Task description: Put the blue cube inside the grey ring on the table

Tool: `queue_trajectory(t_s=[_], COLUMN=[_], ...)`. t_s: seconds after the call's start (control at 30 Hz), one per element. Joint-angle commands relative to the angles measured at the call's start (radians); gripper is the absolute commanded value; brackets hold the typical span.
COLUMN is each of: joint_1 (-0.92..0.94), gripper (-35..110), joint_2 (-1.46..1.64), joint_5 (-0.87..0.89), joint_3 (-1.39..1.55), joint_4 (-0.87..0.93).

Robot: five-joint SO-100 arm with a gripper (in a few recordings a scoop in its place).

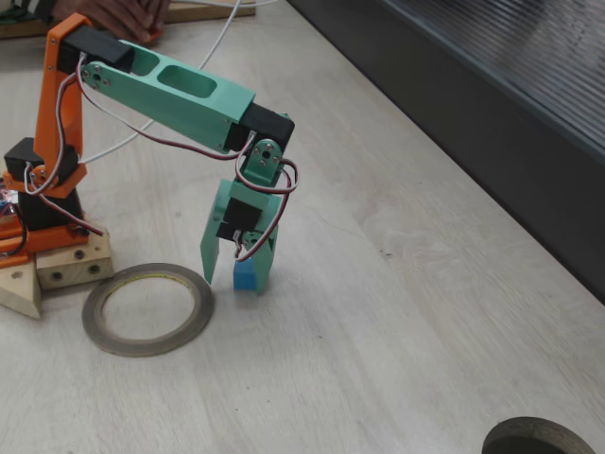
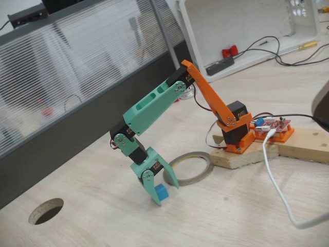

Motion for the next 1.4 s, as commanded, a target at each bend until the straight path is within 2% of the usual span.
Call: queue_trajectory(t_s=[0.0,0.13,0.27,1.37], joint_1=[0.011,0.011,0.009,0.009], gripper=[44,32,22,21], joint_2=[0.018,0.018,0.020,0.020], joint_5=[0.006,0.006,0.012,0.006], joint_3=[-0.002,-0.002,0.000,-0.002], joint_4=[0.014,0.008,-0.091,-0.132])
